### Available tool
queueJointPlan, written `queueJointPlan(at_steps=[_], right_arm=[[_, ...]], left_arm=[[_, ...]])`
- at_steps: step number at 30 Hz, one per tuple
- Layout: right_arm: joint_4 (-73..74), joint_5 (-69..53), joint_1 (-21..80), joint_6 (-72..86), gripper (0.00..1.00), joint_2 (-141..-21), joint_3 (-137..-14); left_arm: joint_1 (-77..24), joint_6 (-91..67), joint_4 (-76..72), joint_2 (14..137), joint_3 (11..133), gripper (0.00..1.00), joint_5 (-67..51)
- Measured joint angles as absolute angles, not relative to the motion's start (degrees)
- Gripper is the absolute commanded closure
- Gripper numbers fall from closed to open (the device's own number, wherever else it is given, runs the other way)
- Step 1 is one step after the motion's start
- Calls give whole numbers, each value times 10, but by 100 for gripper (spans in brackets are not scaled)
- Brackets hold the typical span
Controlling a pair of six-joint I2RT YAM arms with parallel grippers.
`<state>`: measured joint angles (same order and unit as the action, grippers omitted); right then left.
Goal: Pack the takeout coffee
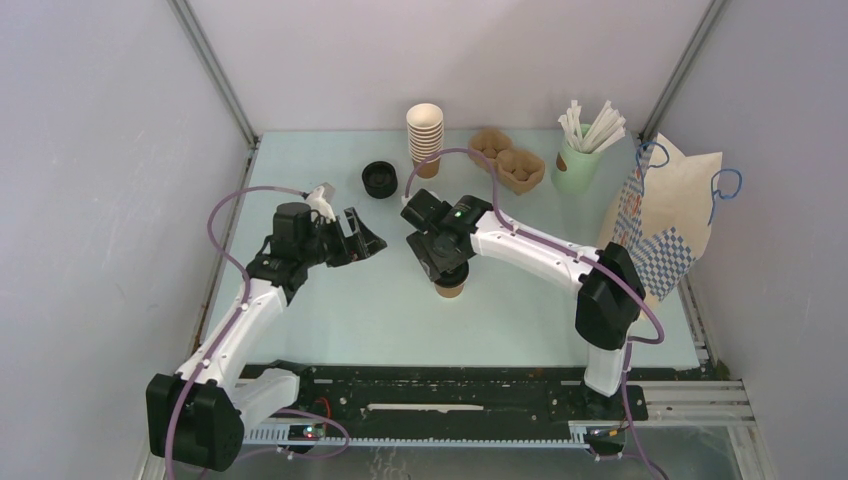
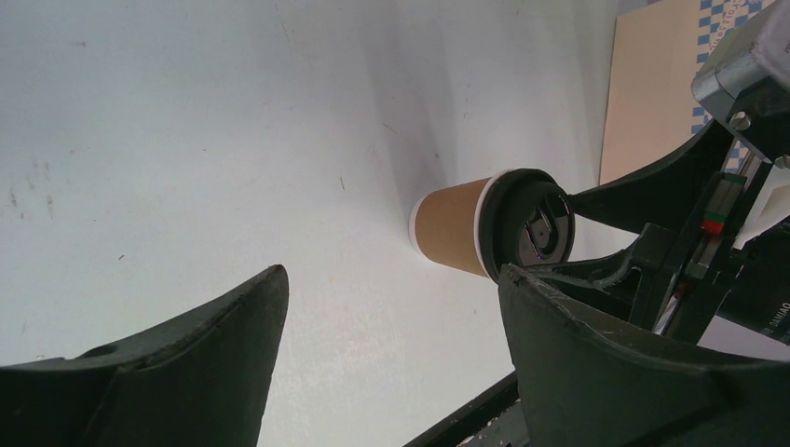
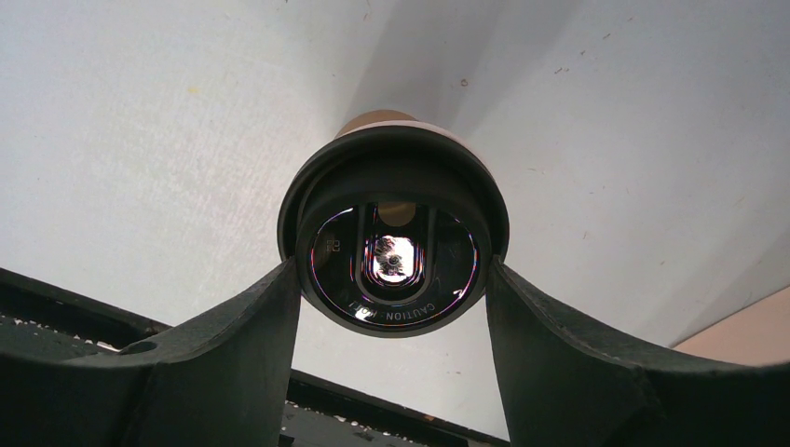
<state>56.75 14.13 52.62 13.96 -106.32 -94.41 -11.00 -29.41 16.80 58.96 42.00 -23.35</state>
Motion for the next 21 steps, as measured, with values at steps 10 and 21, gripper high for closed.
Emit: queueJointPlan(at_steps=[10, 21], right_arm=[[567, 140, 525, 140, 24, -1064, -938], [562, 138, 520, 140, 22, -1064, -930]], left_arm=[[-110, -294, 168, 590, 420, 13, -239], [-110, -294, 167, 590, 420, 12, -242]])
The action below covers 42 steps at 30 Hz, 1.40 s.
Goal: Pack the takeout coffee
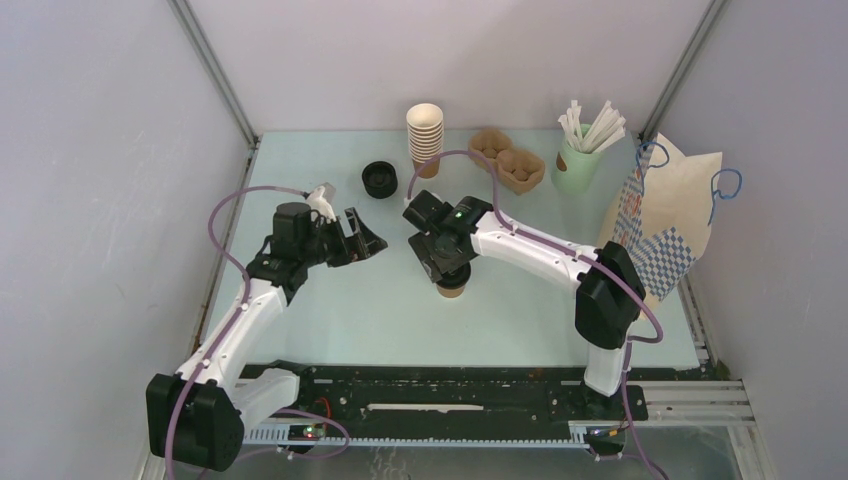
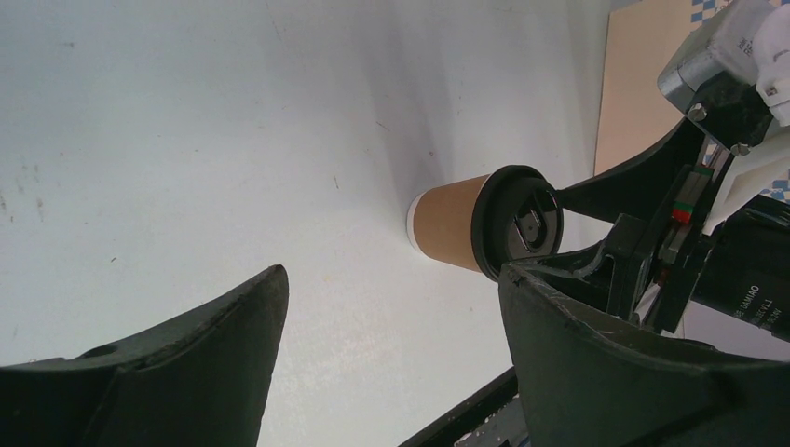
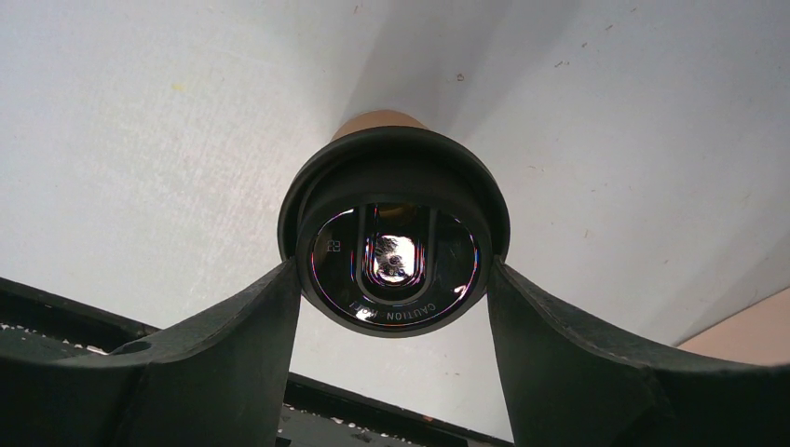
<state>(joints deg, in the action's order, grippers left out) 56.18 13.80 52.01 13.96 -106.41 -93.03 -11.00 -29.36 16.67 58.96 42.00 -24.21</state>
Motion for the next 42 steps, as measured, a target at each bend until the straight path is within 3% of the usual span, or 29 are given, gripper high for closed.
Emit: queueJointPlan(at_steps=[8, 14, 16, 28, 32, 36, 42], right_arm=[[542, 126, 513, 138, 16, -1064, -919], [532, 119, 508, 138, 8, -1064, -911], [533, 119, 508, 138, 1, -1063, -911], [553, 95, 505, 138, 0, -1003, -920], [517, 32, 479, 143, 8, -927, -878], [441, -102, 385, 162, 11, -839, -758], [323, -288, 274, 198, 12, -858, -644]], left_arm=[[-110, -294, 162, 590, 420, 12, -244], [-110, -294, 155, 594, 420, 12, -251], [-110, -295, 153, 596, 420, 11, -257], [-147, -334, 107, 629, 419, 12, -304], [-189, -373, 65, 665, 419, 17, -318], [-211, -413, 15, 707, 419, 21, -334], [-235, -456, -44, 777, 419, 23, -346]])
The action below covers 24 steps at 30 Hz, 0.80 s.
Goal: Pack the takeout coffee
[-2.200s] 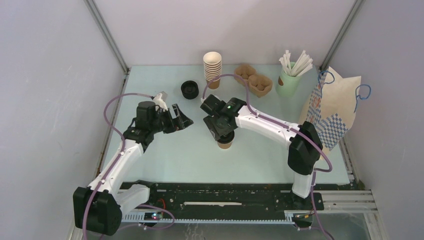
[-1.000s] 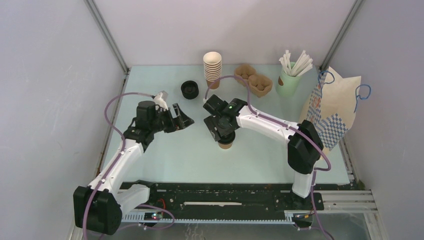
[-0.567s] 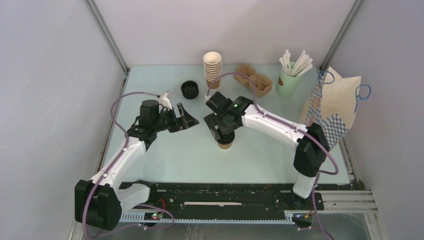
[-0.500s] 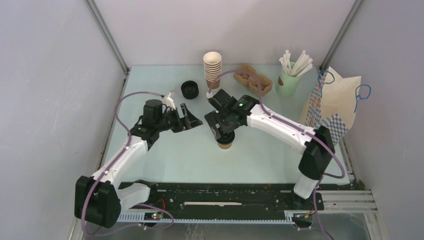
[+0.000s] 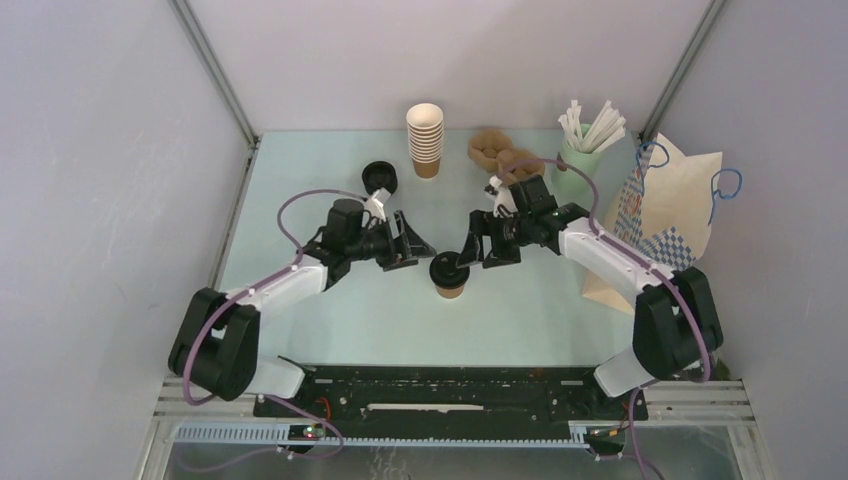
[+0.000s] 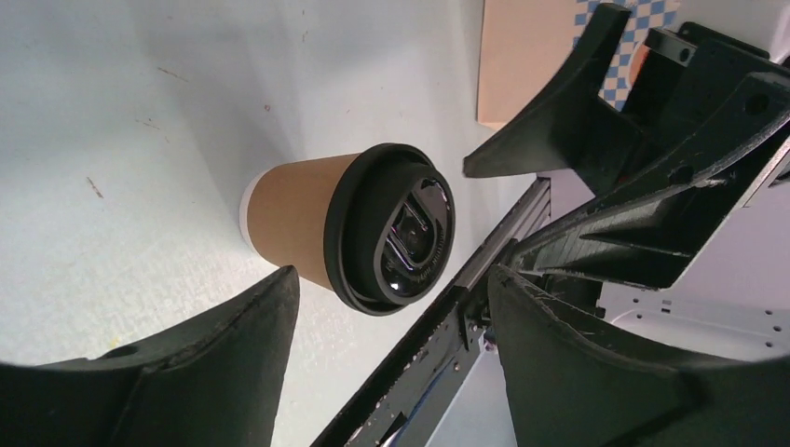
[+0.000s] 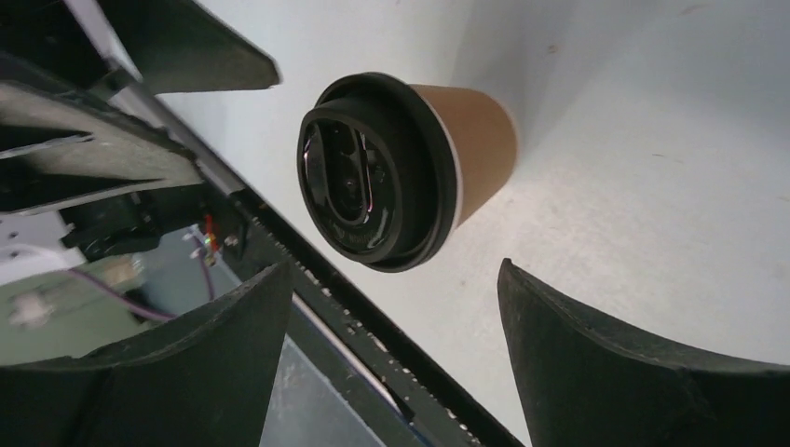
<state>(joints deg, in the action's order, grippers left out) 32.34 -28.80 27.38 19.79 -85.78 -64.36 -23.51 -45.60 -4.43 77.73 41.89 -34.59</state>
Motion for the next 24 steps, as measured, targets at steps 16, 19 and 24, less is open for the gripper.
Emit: queueJointPlan(at_steps=[16, 19, 24], right_arm=[[151, -467, 218, 243, 31, -950, -569], [142, -472, 217, 245, 35, -962, -565], [125, -488, 213, 249, 42, -966, -560]], left_arm=[[-260, -459, -51, 841, 419, 37, -331], [-268, -459, -51, 849, 419, 40, -327], [-277, -458, -51, 854, 419, 45, -317]])
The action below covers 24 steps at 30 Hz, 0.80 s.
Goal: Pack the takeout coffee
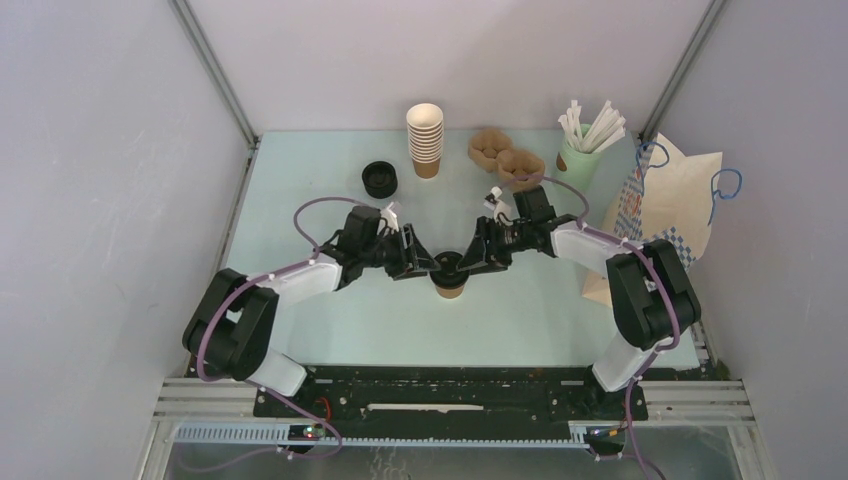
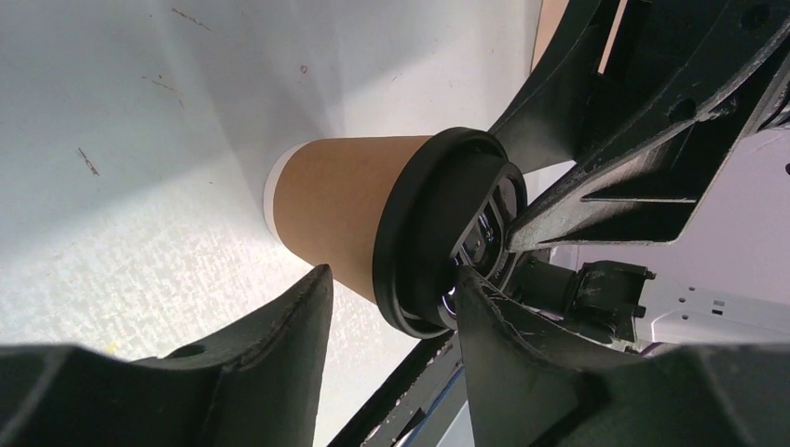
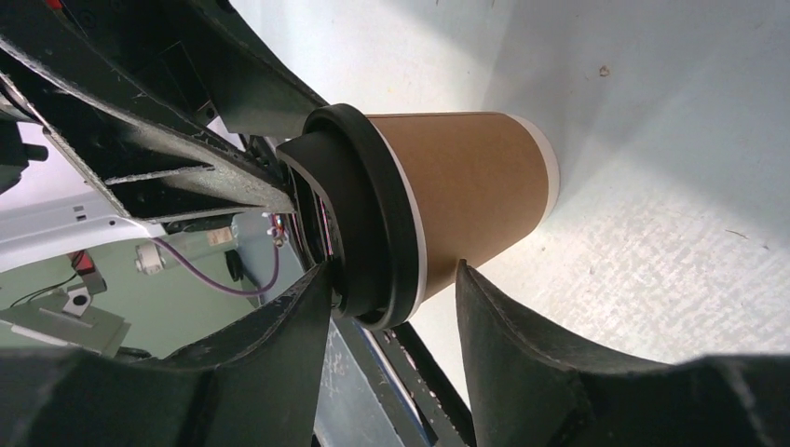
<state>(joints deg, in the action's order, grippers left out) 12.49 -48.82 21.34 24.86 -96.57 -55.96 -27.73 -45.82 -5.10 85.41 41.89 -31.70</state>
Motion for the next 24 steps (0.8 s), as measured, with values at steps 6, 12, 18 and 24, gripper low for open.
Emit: queueJointPlan(at_steps=[6, 12, 18, 24], right_arm=[[92, -510, 206, 258, 43, -972, -543], [28, -554, 189, 286, 50, -987, -513], [-58, -623, 162, 321, 53, -1023, -488], [-110, -657, 160, 353, 54, -1050, -484]], left_arm=[[-278, -457, -65, 854, 413, 47, -316], [-280, -457, -77, 854, 410, 48, -317], [-281, -457, -88, 854, 410, 49, -317], [-282, -458, -103, 854, 404, 54, -316]])
